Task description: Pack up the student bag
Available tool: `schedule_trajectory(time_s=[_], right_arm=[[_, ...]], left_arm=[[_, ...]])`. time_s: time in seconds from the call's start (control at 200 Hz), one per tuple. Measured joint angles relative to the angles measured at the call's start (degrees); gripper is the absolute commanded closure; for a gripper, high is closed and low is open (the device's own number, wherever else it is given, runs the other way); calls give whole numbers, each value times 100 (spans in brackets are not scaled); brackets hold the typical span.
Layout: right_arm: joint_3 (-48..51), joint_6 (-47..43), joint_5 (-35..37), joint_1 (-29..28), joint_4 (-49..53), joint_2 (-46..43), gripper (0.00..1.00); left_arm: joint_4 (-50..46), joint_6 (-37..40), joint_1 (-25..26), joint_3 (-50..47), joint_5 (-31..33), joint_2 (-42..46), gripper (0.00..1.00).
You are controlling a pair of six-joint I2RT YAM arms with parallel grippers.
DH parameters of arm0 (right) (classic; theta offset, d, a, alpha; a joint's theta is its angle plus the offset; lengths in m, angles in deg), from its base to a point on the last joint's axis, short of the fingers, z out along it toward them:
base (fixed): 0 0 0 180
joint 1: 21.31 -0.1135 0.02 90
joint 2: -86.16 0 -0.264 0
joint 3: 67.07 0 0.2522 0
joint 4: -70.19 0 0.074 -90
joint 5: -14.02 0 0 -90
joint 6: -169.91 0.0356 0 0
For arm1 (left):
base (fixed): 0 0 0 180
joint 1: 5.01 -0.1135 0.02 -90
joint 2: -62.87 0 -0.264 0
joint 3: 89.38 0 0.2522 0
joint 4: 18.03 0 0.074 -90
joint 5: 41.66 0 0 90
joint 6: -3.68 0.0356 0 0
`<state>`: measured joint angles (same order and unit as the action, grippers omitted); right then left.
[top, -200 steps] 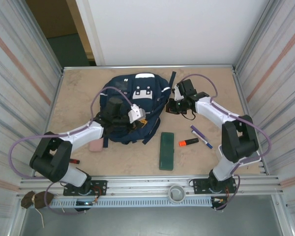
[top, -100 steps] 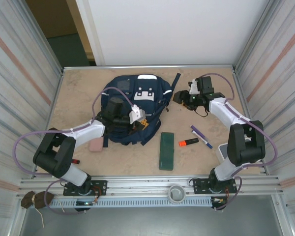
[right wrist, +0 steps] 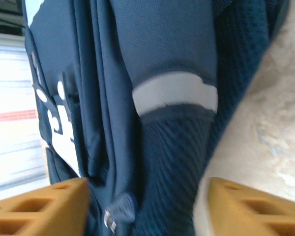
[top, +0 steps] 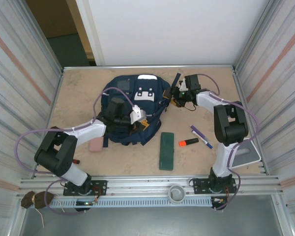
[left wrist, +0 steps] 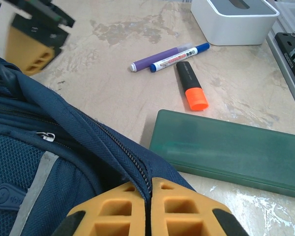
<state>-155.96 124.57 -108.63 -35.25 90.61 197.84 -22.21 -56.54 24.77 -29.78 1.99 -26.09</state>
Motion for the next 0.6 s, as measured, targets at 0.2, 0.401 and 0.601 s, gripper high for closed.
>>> schedule_trajectory(time_s=[0.2,0.401,0.601], right_arm=[[20,-155,243,125,129,22,96],[490,-275,549,114,149,-199,99],[796,-356,811,-39,109,-323,98]], left_arm=[[-509,127,197,444,361,-481,87],[-944,188,481,614,846,-662,67],[-997,-83,507,431,1196,-350,51]])
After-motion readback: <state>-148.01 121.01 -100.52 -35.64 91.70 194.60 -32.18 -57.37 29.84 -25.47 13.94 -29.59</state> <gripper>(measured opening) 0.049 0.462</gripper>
